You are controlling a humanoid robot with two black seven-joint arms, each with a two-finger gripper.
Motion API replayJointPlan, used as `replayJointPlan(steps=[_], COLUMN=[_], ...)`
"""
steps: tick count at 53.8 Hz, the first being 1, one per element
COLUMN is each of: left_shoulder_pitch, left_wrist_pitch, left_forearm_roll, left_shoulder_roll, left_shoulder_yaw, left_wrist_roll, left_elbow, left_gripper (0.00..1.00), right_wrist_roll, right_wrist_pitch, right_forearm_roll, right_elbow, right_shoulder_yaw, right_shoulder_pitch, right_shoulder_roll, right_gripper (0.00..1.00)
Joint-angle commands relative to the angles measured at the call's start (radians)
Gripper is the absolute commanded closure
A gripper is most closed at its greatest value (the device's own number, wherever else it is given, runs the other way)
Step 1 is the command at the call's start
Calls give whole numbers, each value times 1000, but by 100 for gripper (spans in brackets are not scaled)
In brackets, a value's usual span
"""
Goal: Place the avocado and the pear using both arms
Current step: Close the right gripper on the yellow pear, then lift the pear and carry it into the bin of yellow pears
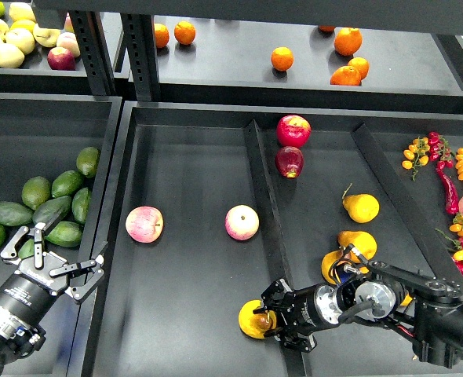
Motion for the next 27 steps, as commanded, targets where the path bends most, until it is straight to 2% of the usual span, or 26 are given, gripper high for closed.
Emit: replayJointPlan(steps=[1,7,17,27], left_shoulder_pitch=[0,0,0,0], left_wrist_pitch=[0,0,0,0], left_forearm_roll=[0,0,0,0], left_shoulder_roll=[0,0,0,0], left_shoulder_yaw=[3,4,4,4], left_wrist_roll=[0,0,0,0], left_elbow=[0,0,2,2], left_gripper=[1,1,1,1], right_wrist_roll=[0,0,0,0], right_wrist_pitch=[23,42,42,28], right_forearm_roll=[5,8,9,22], right_elbow=[4,10,33,107], right_shoulder_yaw=[16,16,34,169], right_shoulder_pitch=[-15,-15,-9,1], right_shoulder_roll=[-3,-8,-17,-54], right_gripper=[83,89,90,90])
